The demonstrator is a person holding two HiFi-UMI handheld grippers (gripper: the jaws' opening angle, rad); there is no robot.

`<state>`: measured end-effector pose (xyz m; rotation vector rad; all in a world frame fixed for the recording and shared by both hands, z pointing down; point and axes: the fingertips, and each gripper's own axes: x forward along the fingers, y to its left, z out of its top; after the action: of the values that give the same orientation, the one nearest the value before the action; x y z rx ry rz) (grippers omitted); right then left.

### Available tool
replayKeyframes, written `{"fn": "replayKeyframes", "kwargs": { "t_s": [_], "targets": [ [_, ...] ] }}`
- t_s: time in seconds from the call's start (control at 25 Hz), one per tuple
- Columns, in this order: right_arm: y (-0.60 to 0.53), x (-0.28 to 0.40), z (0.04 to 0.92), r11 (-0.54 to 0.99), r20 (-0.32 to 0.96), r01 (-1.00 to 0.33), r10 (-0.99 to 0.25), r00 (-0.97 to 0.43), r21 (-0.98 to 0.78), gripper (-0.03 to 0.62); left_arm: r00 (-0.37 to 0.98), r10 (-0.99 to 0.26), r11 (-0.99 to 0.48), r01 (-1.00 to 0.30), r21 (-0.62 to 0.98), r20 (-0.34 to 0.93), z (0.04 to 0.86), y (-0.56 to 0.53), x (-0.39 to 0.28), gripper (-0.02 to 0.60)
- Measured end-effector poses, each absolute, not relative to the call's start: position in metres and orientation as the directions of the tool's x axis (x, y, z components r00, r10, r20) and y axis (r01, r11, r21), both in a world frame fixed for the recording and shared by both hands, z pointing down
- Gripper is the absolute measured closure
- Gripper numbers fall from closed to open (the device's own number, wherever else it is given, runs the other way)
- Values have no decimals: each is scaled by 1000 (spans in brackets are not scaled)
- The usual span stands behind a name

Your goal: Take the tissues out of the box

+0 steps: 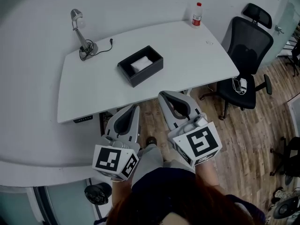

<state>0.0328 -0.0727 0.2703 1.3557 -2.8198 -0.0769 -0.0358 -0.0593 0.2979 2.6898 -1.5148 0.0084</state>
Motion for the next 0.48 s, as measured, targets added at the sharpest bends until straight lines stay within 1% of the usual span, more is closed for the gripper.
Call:
{"fn": "replayKeyframes", "kwargs": {
  "t_s": [0.48],
  "targets": [
    [-124,16,284,628,48,-776,-778,-626,56,576,510,-858,-507,-859,62,52,307,-108,-52,560]
  ]
}}
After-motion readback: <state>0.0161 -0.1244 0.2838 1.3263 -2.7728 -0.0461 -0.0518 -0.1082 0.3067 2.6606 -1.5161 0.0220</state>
